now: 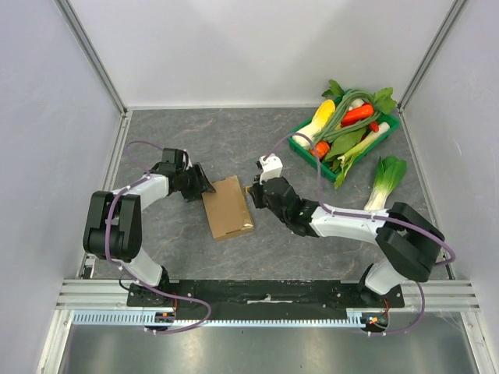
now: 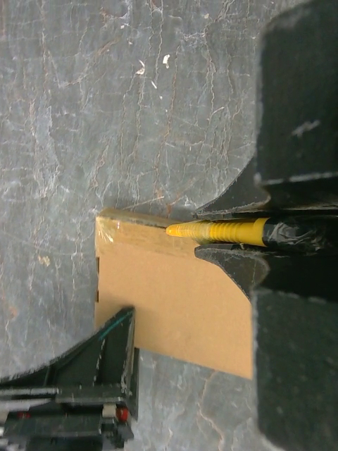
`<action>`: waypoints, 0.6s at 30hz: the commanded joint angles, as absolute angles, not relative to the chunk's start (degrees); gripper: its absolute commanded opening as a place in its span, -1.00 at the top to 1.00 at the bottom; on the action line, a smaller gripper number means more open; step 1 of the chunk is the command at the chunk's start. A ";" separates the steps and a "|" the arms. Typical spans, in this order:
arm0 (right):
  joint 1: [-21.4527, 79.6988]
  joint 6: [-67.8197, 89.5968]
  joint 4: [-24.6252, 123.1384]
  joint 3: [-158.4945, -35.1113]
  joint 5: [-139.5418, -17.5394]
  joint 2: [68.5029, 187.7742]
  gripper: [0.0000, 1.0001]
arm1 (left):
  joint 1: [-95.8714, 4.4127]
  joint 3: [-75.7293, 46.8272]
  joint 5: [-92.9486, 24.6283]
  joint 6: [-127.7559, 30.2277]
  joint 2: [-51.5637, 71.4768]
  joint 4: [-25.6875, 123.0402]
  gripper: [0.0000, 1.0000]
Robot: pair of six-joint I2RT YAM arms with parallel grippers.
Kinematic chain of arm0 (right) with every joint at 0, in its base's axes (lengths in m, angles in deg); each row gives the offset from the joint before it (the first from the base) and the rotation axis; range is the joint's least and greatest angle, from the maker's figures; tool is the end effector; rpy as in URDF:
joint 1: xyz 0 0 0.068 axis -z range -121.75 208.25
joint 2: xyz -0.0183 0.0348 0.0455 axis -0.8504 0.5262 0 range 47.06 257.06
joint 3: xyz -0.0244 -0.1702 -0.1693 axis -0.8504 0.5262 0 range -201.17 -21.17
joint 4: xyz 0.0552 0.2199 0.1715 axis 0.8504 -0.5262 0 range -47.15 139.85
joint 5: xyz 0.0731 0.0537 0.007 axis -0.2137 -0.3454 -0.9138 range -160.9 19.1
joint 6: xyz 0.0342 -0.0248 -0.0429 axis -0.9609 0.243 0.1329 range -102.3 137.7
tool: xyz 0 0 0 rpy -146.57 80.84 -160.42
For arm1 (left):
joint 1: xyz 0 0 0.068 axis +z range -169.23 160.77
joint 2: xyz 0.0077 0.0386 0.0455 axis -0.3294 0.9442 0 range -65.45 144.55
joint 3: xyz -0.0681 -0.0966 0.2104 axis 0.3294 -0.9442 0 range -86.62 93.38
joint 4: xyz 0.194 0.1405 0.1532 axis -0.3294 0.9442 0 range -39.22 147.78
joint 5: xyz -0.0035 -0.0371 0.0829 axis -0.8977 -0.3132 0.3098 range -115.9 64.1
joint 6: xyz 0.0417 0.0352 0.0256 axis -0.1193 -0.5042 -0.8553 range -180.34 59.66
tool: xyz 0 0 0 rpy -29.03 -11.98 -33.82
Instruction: Unpack the express box
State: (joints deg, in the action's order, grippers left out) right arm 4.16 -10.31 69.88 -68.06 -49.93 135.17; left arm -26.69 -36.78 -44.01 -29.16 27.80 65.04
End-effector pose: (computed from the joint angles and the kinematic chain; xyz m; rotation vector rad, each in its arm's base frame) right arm 0.2254 0.2840 0.1706 -0.1989 1.9526 0.6040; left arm 0.3275 -0.0568 0.1045 -0.4231 2.6068 -0.6498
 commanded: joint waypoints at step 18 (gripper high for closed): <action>4.29 -10.25 71.73 -75.66 -43.30 142.95 1.00 | -34.86 -24.05 -42.95 -28.18 25.51 65.81 0.15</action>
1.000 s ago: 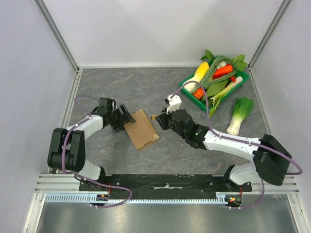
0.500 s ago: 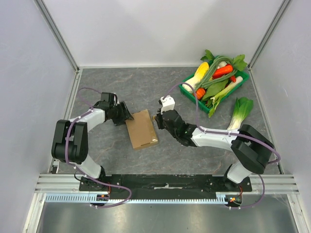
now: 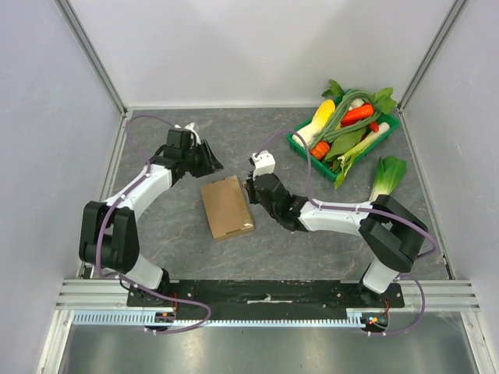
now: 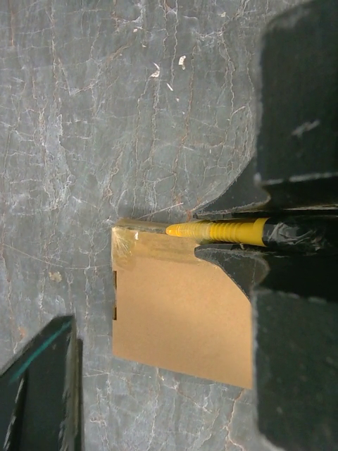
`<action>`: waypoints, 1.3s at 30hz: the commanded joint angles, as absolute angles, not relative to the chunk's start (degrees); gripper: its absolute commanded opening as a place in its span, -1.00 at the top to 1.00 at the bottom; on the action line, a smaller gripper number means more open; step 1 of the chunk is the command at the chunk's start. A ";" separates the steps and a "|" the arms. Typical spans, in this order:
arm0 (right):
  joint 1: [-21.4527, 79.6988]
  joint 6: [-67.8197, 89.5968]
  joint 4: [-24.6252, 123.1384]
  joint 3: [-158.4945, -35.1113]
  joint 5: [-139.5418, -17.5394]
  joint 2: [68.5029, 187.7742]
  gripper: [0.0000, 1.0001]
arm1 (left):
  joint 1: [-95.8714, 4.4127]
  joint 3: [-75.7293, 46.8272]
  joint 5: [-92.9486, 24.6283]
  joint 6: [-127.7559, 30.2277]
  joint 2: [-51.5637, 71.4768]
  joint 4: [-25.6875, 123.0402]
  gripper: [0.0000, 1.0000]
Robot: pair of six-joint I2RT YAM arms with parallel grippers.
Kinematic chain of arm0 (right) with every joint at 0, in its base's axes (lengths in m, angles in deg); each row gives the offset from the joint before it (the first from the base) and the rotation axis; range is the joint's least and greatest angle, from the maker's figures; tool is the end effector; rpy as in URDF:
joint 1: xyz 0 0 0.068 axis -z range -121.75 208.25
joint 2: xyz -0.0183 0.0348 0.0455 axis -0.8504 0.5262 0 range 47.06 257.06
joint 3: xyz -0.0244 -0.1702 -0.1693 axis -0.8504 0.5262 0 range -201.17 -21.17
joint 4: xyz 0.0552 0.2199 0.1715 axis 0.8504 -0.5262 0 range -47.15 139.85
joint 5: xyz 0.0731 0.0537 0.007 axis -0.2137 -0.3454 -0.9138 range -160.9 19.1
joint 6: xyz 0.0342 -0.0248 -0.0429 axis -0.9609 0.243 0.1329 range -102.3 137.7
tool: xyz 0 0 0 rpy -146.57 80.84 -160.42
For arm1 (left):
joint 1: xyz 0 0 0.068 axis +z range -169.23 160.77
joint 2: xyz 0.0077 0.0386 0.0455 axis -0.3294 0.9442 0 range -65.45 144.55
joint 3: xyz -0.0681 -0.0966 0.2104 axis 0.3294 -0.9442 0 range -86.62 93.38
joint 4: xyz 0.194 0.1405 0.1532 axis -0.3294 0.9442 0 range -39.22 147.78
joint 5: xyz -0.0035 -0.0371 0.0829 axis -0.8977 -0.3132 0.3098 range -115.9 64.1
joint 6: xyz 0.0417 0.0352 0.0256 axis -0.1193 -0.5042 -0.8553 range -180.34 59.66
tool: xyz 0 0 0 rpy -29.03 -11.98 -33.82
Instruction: Unpack the express box
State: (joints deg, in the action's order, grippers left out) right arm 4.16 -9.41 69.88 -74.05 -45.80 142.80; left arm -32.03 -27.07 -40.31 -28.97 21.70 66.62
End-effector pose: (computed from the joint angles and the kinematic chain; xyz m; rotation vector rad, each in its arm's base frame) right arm 0.2422 0.3021 0.1601 -0.1739 1.9565 0.5113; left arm 0.3486 -0.0905 0.1923 -0.2580 2.3849 -0.6682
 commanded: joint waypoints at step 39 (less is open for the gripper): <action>4.37 -12.62 74.02 -75.40 -44.00 143.74 1.00 | -39.97 -15.43 -40.75 -28.35 41.42 71.25 0.64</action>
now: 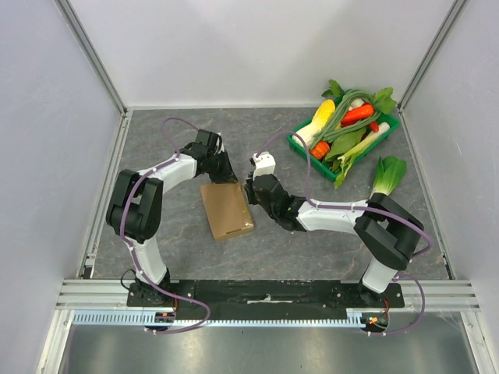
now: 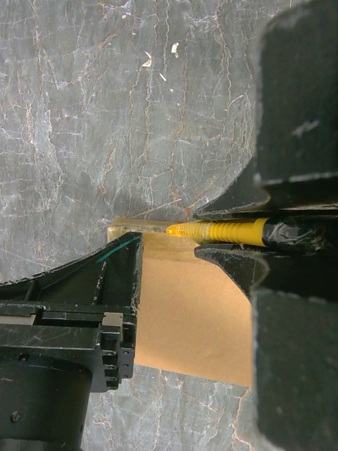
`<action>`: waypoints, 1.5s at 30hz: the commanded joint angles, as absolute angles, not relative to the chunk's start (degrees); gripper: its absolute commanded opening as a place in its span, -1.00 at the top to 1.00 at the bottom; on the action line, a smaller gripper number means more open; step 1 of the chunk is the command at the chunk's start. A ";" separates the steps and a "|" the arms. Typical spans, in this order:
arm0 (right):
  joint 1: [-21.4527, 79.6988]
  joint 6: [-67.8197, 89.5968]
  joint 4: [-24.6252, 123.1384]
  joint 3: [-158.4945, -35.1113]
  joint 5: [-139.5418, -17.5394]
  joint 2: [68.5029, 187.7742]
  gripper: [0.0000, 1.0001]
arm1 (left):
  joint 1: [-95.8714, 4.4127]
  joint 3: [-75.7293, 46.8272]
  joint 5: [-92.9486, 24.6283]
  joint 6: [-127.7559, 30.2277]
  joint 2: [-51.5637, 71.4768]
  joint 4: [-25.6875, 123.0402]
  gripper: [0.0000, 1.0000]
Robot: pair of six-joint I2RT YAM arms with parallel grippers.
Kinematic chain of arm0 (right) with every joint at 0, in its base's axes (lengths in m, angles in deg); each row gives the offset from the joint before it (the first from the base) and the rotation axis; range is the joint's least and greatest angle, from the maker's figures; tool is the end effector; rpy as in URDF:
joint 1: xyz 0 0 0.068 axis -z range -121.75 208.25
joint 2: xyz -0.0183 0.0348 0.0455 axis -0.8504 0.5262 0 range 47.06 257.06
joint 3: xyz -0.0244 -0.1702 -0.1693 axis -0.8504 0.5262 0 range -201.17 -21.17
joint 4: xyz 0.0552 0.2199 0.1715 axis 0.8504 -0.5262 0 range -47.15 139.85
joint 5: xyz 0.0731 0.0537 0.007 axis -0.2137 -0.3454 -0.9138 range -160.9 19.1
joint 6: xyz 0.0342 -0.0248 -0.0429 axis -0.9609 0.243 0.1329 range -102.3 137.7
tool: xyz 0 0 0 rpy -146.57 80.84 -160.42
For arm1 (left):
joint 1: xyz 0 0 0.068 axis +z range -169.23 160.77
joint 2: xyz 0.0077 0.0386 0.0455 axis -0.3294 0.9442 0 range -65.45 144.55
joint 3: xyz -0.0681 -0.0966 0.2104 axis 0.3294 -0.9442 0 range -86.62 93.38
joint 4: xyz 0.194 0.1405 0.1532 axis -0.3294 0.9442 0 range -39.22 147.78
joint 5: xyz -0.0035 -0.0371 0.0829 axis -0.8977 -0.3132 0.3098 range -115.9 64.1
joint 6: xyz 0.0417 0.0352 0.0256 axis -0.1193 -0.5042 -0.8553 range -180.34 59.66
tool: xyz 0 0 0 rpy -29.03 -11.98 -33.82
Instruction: Unpack the express box
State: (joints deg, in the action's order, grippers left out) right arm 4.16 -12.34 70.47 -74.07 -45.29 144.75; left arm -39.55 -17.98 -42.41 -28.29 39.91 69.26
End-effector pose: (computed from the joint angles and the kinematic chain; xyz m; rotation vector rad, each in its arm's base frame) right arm 0.2435 0.3033 0.1489 -0.1265 1.9814 0.5204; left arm 0.3703 -0.1506 0.1277 -0.1501 2.6311 -0.7069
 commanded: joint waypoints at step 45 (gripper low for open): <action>4.29 -13.23 68.93 -78.21 -47.08 149.36 1.00 | -40.59 -14.38 -40.04 -26.69 42.92 74.69 0.76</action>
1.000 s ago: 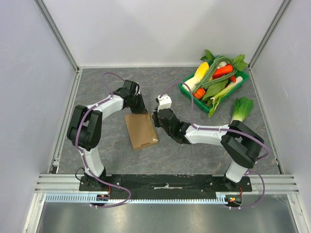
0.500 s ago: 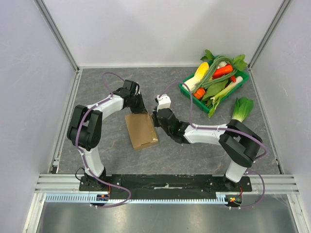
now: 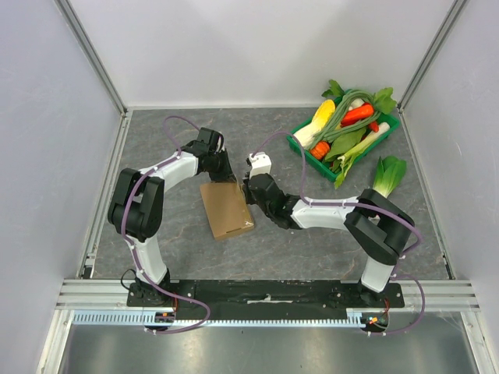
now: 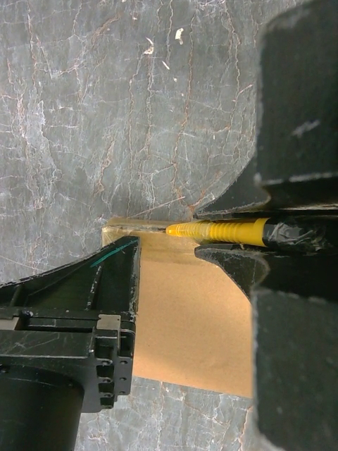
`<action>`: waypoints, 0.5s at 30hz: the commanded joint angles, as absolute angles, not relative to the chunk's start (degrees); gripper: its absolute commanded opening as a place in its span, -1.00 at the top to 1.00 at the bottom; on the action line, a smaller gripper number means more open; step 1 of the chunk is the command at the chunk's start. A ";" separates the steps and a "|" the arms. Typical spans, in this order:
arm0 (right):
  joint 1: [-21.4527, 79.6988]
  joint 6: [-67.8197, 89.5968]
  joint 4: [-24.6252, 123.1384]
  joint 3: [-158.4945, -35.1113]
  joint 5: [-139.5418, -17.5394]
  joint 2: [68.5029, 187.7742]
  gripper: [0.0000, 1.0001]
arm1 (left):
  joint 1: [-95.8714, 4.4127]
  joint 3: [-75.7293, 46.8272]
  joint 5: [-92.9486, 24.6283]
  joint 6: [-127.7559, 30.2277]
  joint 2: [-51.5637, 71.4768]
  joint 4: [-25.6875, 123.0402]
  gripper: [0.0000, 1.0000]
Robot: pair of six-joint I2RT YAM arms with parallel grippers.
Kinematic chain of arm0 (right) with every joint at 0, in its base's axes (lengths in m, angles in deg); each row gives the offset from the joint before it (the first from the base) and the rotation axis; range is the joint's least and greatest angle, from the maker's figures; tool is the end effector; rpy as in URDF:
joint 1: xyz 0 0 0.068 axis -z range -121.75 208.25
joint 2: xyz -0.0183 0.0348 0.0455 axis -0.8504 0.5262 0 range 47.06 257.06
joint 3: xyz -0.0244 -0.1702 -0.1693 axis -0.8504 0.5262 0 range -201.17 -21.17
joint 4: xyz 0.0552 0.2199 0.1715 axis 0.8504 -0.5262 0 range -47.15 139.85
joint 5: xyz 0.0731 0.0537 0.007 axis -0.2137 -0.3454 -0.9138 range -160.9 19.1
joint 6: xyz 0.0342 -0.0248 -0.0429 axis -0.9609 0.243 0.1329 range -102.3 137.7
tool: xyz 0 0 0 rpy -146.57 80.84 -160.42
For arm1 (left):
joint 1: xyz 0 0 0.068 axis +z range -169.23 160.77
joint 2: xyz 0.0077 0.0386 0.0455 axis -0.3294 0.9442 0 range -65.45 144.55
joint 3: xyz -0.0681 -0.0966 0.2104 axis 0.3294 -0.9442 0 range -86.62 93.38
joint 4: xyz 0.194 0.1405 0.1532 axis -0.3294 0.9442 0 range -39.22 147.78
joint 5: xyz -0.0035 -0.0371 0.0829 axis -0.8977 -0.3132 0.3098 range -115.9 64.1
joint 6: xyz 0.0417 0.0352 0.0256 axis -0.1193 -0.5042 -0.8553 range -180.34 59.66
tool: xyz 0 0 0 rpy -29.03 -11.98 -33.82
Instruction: Unpack the express box
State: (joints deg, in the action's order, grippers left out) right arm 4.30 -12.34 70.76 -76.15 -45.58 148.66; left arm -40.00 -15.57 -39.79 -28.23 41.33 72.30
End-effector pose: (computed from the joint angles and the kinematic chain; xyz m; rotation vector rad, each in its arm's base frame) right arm 0.2497 0.3106 0.1360 -0.1373 2.0043 0.5043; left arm 0.3738 -0.1532 0.1277 -0.1685 2.6602 -0.6392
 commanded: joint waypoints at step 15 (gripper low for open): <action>4.29 -11.12 67.52 -80.67 -49.45 149.10 1.00 | -40.59 -10.42 -43.39 -24.40 44.94 74.59 0.80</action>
